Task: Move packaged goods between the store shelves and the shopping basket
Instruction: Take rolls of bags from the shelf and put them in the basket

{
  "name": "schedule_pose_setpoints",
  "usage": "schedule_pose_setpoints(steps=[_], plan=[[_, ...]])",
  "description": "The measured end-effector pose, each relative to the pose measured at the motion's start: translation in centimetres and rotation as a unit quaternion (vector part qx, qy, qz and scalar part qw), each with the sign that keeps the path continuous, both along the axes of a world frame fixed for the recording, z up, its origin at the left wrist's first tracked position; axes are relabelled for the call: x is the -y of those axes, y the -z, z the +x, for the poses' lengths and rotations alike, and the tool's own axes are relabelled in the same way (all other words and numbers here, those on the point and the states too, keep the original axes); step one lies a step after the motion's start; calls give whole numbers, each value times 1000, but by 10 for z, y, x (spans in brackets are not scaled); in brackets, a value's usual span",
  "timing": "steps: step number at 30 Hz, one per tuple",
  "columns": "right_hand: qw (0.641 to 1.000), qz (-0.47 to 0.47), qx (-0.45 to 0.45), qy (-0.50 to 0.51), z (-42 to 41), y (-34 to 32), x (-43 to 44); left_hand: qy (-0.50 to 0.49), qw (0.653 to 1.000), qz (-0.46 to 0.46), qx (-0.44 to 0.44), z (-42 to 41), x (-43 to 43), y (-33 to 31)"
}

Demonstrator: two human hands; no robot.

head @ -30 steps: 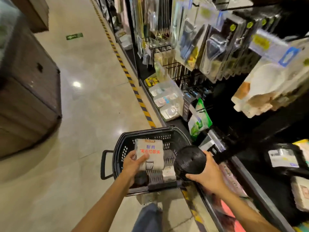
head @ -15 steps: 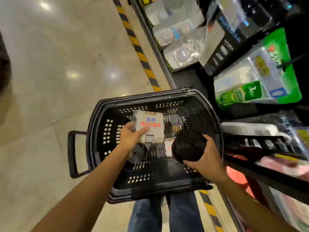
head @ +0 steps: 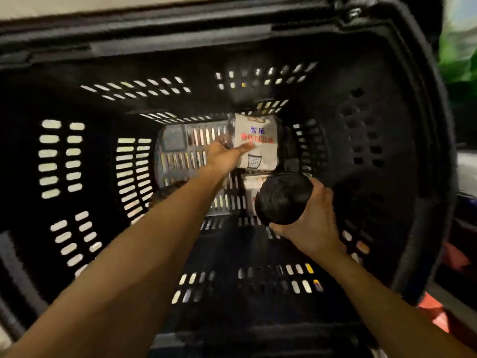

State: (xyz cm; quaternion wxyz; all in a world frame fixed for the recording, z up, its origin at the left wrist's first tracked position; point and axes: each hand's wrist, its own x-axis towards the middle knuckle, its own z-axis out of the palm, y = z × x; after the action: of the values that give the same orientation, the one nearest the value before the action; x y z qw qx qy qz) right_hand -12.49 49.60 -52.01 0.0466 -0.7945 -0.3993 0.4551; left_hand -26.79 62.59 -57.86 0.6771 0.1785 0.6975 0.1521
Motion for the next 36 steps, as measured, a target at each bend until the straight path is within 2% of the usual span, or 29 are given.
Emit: schedule_pose_setpoints(steps=[7, 9, 14, 16, 18, 20, 22, 29, 32, 36], plan=[[1000, 7, -4, 25, -4, 21, 2, -39, 999, -16, 17, 20, 10, 43], [999, 6, -10, 37, -4, 25, 4, -48, 999, -19, -1, 20, 16, 54], [997, 10, -14, 69, -3, 31, 6, -42, 999, 11, 25, 22, 29, 63], [997, 6, -18, 79, -2, 32, 3, 2, 1000, 19, -1, 22, 35, 68], [997, 4, -18, 80, -2, 32, 1, 81, 994, 31, -73, 22, 37, 75], [997, 4, -18, 79, -3, 32, 0, 183, 969, 40, -161, 20, 34, 80], [997, 7, -22, 77, -4, 33, 1, 260, 942, 48, -207, 20, 32, 80], [998, 7, -11, 59, -6, 31, 3, 309, 922, 72, -224, 20, 37, 76], [999, 27, 3, 40, -6, 24, 2, 352, 902, 88, -232, 9, 38, 56], [1000, 20, 16, -3, -8, -2, -7, 396, 859, 148, -288, -28, 32, 8]])
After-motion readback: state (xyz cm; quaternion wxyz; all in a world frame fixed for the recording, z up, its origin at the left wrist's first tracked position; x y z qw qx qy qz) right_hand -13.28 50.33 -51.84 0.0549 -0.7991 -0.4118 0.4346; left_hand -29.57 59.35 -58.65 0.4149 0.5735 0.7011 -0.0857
